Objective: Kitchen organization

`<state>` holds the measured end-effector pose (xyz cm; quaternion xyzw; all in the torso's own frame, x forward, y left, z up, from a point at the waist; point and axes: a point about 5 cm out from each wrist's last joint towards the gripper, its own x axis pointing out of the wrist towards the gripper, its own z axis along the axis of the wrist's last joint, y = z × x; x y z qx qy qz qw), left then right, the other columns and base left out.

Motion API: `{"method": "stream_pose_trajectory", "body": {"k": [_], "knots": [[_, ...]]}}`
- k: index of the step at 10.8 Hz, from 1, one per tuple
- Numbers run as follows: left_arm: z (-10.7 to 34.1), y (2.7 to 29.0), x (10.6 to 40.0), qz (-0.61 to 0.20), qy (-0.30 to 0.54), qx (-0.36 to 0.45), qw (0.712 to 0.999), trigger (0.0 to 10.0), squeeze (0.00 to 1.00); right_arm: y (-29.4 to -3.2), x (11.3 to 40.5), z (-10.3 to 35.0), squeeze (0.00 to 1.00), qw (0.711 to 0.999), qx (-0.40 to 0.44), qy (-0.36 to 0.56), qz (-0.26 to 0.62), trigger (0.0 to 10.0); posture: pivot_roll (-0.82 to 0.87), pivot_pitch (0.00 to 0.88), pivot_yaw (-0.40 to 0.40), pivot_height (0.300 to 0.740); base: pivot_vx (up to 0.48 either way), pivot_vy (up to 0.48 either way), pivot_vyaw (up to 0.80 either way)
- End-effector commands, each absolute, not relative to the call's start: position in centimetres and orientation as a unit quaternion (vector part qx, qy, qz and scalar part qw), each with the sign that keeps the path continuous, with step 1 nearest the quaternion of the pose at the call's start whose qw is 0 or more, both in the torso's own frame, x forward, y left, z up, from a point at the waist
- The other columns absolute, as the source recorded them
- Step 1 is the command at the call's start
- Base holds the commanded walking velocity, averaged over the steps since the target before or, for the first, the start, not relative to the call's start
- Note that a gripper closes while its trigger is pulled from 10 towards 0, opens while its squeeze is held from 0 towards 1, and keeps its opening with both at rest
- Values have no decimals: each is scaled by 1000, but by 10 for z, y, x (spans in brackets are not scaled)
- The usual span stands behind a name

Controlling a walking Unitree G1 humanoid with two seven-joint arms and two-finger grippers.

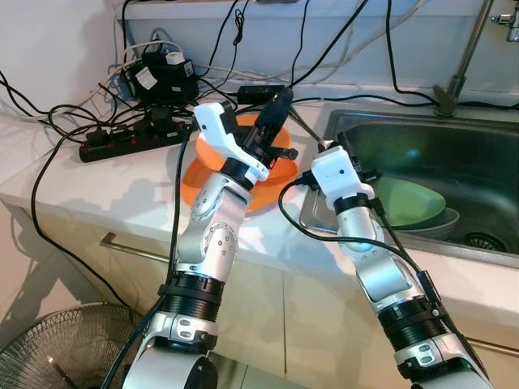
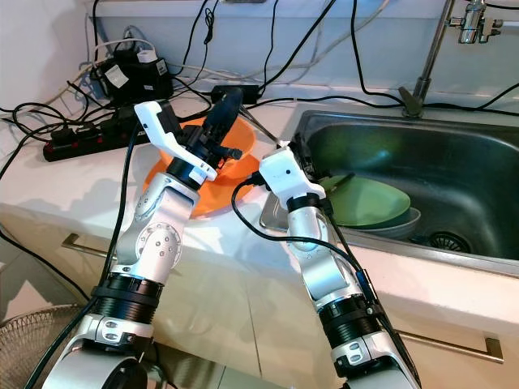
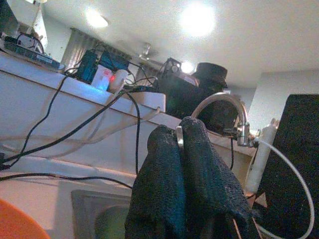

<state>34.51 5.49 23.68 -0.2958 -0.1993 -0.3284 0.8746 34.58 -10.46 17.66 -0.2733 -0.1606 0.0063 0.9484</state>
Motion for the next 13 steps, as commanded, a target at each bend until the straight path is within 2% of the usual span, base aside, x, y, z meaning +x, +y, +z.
{"method": "stream_pose_trajectory", "body": {"k": [1, 7, 13], "knots": [[254, 41, 346, -339, -215, -324, 857, 10000, 0, -106, 344, 181, 0, 949, -267, -169, 6, 10000, 39, 0, 122, 740, 0, 0, 0], [254, 31, 339, -389, -204, -322, 838, 10000, 0, -99, 336, 175, 0, 947, -270, -165, 49, 10000, 35, 0, 123, 740, 0, 0, 0], [252, 23, 332, -434, -187, -308, 826, 10000, 0, -95, 336, 175, 0, 948, -267, -164, 53, 10000, 42, 0, 124, 740, 0, 0, 0]]}}
